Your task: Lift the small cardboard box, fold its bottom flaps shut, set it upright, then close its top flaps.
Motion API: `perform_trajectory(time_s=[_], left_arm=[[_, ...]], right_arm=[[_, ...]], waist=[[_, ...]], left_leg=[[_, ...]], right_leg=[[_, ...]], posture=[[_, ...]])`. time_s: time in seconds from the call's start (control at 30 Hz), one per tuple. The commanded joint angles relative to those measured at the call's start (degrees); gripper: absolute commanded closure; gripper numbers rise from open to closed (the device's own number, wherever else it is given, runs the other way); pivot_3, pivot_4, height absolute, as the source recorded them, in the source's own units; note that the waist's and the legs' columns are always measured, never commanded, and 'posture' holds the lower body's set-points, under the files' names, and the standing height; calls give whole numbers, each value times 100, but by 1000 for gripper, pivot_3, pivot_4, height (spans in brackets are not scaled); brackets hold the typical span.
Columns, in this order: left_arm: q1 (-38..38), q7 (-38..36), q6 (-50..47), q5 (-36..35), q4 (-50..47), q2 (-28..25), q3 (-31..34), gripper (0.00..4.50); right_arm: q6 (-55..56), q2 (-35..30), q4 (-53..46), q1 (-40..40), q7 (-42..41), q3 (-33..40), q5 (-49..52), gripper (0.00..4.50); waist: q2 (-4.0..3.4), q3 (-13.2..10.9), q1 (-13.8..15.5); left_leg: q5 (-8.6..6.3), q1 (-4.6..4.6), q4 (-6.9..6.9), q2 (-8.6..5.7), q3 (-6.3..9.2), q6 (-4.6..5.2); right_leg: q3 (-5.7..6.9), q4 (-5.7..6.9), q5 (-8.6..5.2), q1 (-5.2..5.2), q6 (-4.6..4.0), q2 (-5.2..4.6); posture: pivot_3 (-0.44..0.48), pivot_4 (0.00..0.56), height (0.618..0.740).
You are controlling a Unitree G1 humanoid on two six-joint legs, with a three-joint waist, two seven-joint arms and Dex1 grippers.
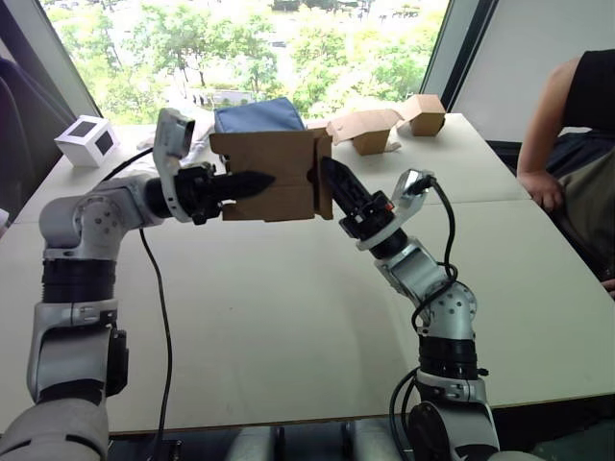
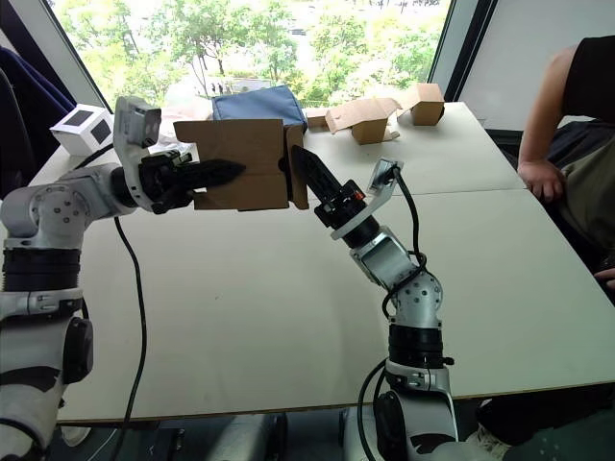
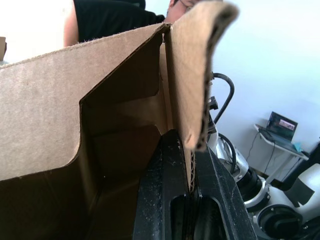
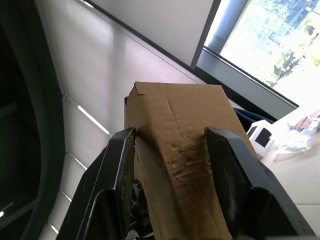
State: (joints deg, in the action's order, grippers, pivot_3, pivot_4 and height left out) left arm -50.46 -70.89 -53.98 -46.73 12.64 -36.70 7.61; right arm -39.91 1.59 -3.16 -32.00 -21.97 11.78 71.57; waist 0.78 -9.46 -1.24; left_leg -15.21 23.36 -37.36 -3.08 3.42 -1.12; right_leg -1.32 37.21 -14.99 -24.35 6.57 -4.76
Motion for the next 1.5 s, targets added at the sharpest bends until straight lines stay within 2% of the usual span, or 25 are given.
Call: perform_trajectory(time_s=[0.03,0.3,0.93,1.5], left_arm=[[-23,-28,138,-39,-236,7,78,4500],[40,15,139,-58,-322,50,87,4500],[104,213,138,-121,-370,355,123,4500],[-9,389,244,-1,-194,576,200,4500]], right_arm=[[143,133,-141,-136,48,-84,-114,2226],[226,307,-166,-162,169,-132,-224,2226],[210,693,-342,-182,457,-116,214,2226],[157,731,-764,-90,331,-687,-233,2226]], waist=[[0,0,2],[0,0,-1],[-1,0,-8],[-1,1,-25]], left_leg=[[0,0,0,0,0,0],[2,0,0,0,0,-4],[3,0,0,0,0,-5],[3,0,1,0,1,-5]], right_leg=[[0,0,0,0,0,0],[0,0,0,0,0,0],[0,0,0,-1,0,0],[0,1,0,-2,0,0]], posture=[[0,150,740],[0,150,740],[0,150,740],[0,150,740]])
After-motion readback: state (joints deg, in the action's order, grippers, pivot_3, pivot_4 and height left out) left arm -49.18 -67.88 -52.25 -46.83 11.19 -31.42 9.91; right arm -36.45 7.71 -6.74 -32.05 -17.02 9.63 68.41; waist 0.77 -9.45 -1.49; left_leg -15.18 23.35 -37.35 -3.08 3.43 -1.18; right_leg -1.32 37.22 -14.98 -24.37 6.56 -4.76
